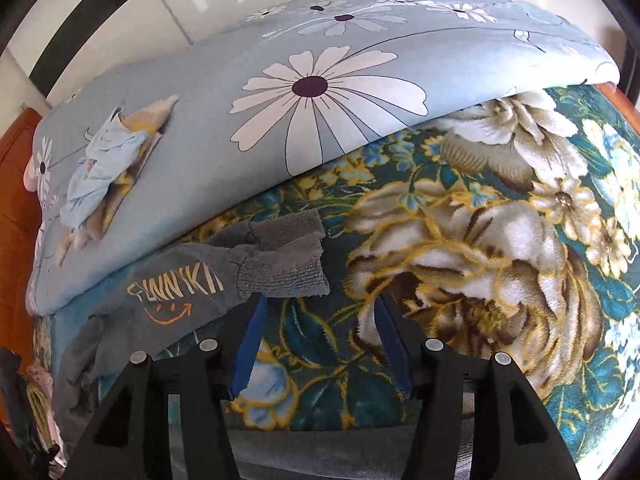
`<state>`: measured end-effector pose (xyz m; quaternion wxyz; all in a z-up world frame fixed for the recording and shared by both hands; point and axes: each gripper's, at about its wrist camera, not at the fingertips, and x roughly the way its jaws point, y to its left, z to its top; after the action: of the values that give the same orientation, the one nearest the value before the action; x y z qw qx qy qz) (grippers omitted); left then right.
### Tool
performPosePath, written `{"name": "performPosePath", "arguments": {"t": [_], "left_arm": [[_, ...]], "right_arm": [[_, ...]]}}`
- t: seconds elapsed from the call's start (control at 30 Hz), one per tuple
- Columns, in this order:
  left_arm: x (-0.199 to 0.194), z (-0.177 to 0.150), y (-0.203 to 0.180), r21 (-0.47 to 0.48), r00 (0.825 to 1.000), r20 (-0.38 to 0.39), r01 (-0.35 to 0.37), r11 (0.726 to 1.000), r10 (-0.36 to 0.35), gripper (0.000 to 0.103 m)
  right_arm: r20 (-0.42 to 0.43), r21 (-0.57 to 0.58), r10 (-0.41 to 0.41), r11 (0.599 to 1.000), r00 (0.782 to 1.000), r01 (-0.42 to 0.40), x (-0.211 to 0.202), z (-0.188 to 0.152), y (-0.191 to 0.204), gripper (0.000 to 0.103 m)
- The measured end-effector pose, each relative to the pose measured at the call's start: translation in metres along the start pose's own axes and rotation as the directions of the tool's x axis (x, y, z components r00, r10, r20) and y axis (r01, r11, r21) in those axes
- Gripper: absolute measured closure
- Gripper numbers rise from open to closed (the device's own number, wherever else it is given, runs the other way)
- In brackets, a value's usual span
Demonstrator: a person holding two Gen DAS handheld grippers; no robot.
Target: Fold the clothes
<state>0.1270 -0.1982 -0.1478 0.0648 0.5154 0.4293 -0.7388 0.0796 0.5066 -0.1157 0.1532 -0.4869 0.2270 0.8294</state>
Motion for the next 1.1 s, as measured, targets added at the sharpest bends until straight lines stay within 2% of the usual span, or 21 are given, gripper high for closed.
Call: {"name": "performPosePath", "arguments": {"t": [0.17,0.33,0.37,0.43,0.53,0.63,0.8,0.9,1.03,1.1], "left_arm": [[0.004,-0.001,-0.003,0.019,1.000,-0.003,-0.027,0.999,0.028,0.034],[0.008,0.000,-0.005,0.024,0.999,-0.004,-0.048,0.999,0.048,0.034],[0.009,0.000,-0.005,0.027,0.999,-0.006,-0.054,0.998,0.054,0.034],[0.009,0.001,-0.006,0.037,0.998,-0.008,-0.067,0.997,0.067,0.034],[0.007,-0.002,-0.005,0.048,0.997,-0.004,-0.080,0.996,0.080,0.034],[0.007,-0.003,-0.004,0.048,0.996,-0.002,-0.087,0.995,0.088,0.034],[0.009,-0.002,-0.002,0.037,0.996,0.000,-0.087,0.996,0.087,0.034],[0.007,-0.002,-0.003,0.043,0.997,0.013,-0.080,0.996,0.080,0.034],[0.000,-0.004,0.000,0.048,0.998,0.029,-0.063,0.997,0.062,0.034],[0.003,-0.003,0.001,0.041,0.998,0.017,-0.058,0.997,0.057,0.034]], "right_arm": [[0.010,-0.196,-0.137,0.971,0.991,0.136,0.024,0.005,0.031,0.046],[0.034,-0.231,-0.153,0.960,0.988,0.157,0.040,0.033,0.058,0.048],[0.041,-0.229,-0.149,0.961,0.988,0.155,0.042,0.042,0.065,0.050],[0.046,-0.226,-0.143,0.963,0.989,0.150,0.048,0.065,0.081,0.075],[0.038,-0.203,-0.121,0.971,0.992,0.126,0.054,0.094,0.101,0.085],[0.043,-0.189,-0.096,0.977,0.994,0.102,0.049,0.118,0.122,0.087],[0.109,-0.209,-0.020,0.977,0.994,0.042,0.012,0.136,0.144,0.089],[0.138,-0.220,0.037,0.975,0.990,-0.006,-0.018,0.132,0.150,0.089],[0.116,-0.178,0.160,0.974,0.980,-0.138,-0.071,0.114,0.133,0.089],[0.155,-0.168,0.161,0.977,0.975,-0.134,-0.099,0.110,0.120,0.089]]}}
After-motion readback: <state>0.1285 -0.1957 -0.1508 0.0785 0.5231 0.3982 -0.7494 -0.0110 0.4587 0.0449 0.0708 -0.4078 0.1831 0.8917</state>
